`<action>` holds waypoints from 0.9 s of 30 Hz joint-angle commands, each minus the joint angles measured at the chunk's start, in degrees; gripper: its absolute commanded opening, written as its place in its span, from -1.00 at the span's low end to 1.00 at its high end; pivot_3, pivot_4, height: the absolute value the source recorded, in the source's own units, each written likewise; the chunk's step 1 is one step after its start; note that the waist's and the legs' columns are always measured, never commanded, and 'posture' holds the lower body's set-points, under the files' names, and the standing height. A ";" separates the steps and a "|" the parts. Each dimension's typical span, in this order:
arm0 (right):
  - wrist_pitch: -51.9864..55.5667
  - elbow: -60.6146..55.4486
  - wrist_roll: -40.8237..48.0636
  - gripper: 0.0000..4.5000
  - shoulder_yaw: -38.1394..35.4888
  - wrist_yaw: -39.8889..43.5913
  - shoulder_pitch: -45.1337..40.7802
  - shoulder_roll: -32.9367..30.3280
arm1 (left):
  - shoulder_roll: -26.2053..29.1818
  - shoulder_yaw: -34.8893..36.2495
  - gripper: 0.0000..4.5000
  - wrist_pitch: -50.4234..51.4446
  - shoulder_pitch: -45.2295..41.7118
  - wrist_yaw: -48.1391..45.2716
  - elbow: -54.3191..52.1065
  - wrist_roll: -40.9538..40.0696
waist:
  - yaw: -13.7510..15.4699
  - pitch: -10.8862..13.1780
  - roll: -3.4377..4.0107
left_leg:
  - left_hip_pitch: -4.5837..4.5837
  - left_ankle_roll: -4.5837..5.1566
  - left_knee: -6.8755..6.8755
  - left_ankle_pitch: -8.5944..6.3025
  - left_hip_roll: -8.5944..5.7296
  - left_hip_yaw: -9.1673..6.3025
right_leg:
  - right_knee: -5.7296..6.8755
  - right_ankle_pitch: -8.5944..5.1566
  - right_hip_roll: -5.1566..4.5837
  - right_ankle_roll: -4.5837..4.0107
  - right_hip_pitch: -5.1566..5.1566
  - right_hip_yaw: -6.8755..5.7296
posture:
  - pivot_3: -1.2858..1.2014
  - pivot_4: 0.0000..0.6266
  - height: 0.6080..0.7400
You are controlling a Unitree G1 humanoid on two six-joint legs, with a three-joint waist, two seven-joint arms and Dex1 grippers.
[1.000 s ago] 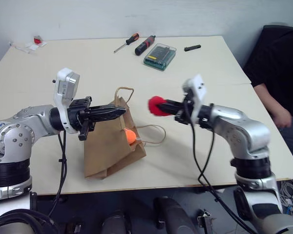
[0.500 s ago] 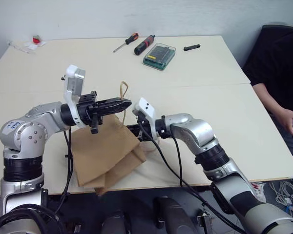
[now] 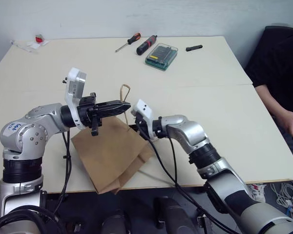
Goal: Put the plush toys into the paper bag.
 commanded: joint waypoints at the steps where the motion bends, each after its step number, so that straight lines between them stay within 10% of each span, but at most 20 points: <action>1: -0.05 -0.90 0.77 -0.98 1.04 1.71 -0.99 2.46 | -0.21 -0.51 -1.00 -1.36 -1.03 -0.96 -0.32 0.46 | -0.29 0.00 0.00 | 0.02 -0.01 0.00 0.00 0.01 0.01 | 0.01 0.00 0.02 0.00 0.00 0.02 | 0.03 -0.52 1.00; 9: -3.83 6.64 -3.97 -0.98 -0.42 -4.47 -1.83 6.45 | -0.43 -0.83 -1.00 -1.55 -1.14 -1.48 0.01 0.66 | -0.76 0.00 0.00 | -0.01 -0.03 0.01 -0.01 0.02 0.01 | 0.02 -0.01 0.00 -0.03 -0.02 0.01 | 0.03 -0.52 1.00; 22: 19.28 -34.42 6.77 0.99 -14.13 -9.73 10.57 -12.10 | 2.83 3.94 -1.00 2.34 3.18 -0.71 -3.90 -3.45 | 0.00 0.00 0.00 | -0.19 -0.03 0.09 -0.06 0.05 -0.12 | -0.02 -0.02 0.00 -0.03 -0.10 -0.06 | 0.03 -0.52 1.00; 27: 23.65 -38.34 7.27 0.99 -20.69 -16.82 16.04 -15.12 | 4.19 5.59 -1.00 4.00 4.80 0.11 -5.63 -5.24 | 0.07 0.01 -0.02 | -0.17 -0.04 0.09 -0.07 0.03 -0.11 | -0.02 -0.02 0.02 -0.03 -0.09 -0.03 | 0.03 -0.52 1.00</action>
